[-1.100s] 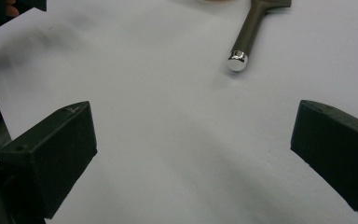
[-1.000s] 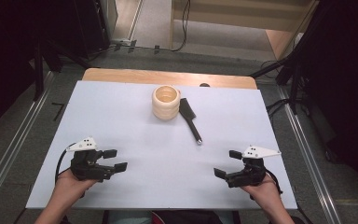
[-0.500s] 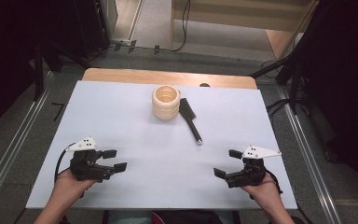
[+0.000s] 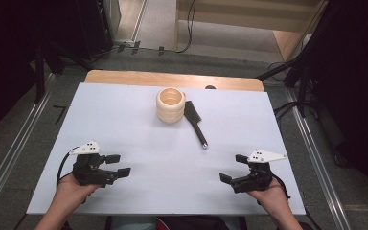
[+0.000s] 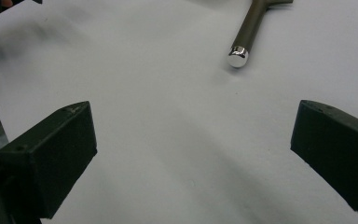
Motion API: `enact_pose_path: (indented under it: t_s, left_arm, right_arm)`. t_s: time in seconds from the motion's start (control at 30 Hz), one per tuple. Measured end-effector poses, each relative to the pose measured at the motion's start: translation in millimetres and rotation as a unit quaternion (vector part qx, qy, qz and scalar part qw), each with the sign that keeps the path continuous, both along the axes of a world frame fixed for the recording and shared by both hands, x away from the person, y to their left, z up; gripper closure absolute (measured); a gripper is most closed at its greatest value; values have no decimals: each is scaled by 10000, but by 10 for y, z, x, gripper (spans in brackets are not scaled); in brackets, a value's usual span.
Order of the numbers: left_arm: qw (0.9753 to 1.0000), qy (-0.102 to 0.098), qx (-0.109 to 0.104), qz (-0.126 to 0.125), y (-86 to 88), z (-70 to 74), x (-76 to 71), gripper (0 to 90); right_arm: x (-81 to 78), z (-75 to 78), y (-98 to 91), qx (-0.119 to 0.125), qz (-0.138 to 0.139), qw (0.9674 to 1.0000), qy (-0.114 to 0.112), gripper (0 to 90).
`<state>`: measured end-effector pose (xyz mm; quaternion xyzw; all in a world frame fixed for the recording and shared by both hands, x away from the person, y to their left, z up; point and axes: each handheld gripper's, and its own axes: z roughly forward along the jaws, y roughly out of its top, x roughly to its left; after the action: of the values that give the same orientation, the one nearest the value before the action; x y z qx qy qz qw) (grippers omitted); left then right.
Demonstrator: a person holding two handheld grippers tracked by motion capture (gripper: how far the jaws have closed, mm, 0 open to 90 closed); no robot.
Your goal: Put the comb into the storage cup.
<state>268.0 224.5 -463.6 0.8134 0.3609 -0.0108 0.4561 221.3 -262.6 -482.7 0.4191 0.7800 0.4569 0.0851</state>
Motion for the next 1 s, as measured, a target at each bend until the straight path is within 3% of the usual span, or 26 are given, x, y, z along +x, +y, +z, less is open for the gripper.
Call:
enact_pose_path:
  t_s: [0.77,1.0]
  left_arm:
    - [10000,12,10,22,-3,-3,8,254]
    - [10000,8,13,28,-6,-4,9,254]
  right_arm:
    - [36,-11,1,-32,-217,9996,157,0]
    - [171,30,4,-98,-381,9991,170,0]
